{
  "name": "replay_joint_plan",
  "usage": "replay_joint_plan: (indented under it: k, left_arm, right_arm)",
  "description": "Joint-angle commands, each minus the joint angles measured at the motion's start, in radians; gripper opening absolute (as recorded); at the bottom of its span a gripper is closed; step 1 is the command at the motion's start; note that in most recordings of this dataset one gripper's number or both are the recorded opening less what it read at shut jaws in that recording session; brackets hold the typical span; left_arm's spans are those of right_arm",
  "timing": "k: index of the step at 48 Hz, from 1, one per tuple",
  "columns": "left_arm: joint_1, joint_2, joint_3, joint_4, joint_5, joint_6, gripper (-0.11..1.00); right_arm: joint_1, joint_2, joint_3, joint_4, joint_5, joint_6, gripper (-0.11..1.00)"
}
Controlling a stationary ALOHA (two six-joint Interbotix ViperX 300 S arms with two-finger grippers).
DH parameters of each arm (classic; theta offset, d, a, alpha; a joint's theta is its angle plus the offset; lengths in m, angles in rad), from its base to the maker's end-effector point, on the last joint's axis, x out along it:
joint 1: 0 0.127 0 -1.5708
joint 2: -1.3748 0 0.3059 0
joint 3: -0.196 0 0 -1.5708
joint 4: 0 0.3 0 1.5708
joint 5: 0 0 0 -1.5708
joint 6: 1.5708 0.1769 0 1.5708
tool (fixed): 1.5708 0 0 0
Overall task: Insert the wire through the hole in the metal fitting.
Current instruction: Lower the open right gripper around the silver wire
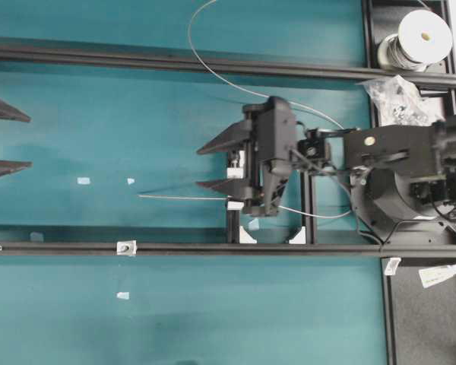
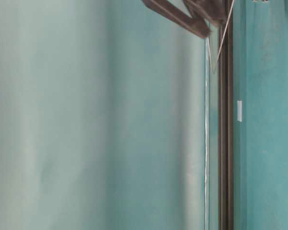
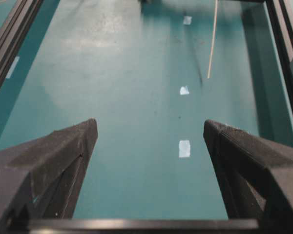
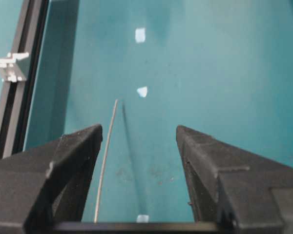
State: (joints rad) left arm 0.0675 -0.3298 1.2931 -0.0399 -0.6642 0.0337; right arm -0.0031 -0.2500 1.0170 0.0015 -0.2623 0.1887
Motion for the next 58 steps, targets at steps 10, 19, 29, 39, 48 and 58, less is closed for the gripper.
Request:
replay_joint_plan:
  k: [10,19,29,39,48,58]
  left_arm:
    - [-0.003,0.009,-0.009,0.003,-0.015,0.003,0.83]
    - [-0.003,0.008,-0.008,0.003,-0.015,0.002,0.83]
    - [-0.006,0.009,-0.005,0.003,-0.015,0.002,0.83]
    - [-0.006,0.009,-0.005,0.003,-0.015,0.002,0.83]
    - [-0.006,0.009,-0.005,0.003,-0.015,0.002,0.83]
    - [-0.006,0.009,-0.005,0.003,-0.015,0.002,0.83]
  right_arm:
    - [0.026,0.06,-0.051,0.0,-0.006,0.006,0.65]
    - [0.032,0.097,-0.061,0.0,-0.009,0.025,0.65]
    - [0.031,0.132,-0.063,0.0,-0.005,0.067,0.65]
    - [0.035,0.164,-0.072,0.0,-0.011,0.069,0.65]
    - [0.048,0.204,-0.094,0.0,-0.012,0.071,0.65]
    - [0.054,0.25,-0.117,0.0,-0.015,0.08,0.64]
